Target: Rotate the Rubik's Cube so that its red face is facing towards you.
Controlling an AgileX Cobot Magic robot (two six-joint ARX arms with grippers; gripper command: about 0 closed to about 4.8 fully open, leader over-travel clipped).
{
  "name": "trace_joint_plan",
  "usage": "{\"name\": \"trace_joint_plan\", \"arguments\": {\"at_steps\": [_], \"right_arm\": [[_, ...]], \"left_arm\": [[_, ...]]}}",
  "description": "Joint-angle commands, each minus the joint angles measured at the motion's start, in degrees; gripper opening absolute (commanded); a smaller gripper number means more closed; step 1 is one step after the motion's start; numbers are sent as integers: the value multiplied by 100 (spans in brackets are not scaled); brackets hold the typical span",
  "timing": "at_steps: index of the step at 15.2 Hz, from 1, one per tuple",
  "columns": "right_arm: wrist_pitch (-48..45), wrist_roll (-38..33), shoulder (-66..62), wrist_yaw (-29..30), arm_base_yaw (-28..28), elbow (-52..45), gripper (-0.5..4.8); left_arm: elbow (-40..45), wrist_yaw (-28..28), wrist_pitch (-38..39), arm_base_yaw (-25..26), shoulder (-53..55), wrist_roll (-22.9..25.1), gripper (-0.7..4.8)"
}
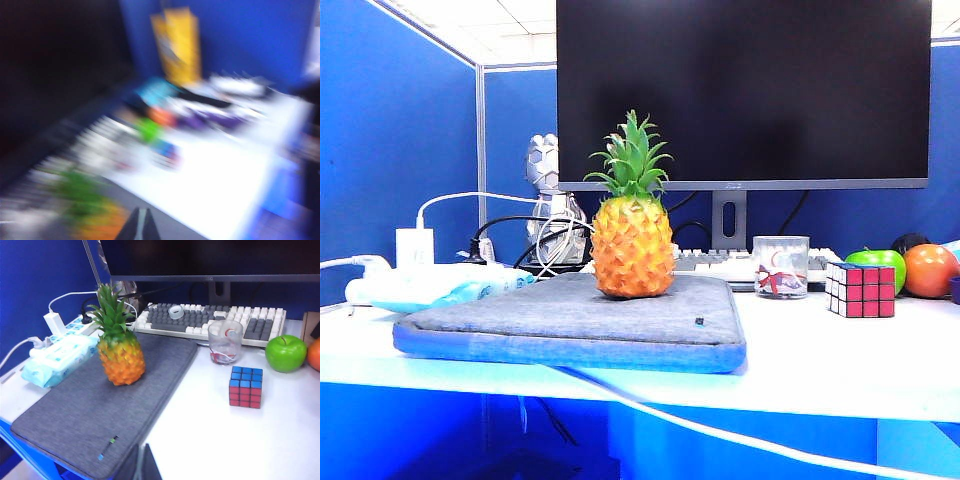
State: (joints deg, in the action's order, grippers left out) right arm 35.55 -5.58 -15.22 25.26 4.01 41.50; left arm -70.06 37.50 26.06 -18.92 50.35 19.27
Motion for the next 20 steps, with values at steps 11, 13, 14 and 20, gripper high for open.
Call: {"name": "trace_joint_plan", "arguments": {"at_steps": [11, 13, 14, 20], "right_arm": [[-1838, -1084, 1449, -603, -11, -2243, -6], [-2481, -1449, 1449, -610, -11, -2649, -6], [-2702, -1478, 1449, -610, -13, -2798, -6], [-2686, -1045, 1449, -636, -13, -3451, -6]], "left_arm": [[3770, -3493, -2297, 9, -2898, -1784, -4], [4210, -3521, -2531, 9, -2776, -1773, -4], [4391, -3628, -2612, 9, -2723, -1759, -5], [5062, -3875, -2942, 9, -2658, -1456, -4]]}}
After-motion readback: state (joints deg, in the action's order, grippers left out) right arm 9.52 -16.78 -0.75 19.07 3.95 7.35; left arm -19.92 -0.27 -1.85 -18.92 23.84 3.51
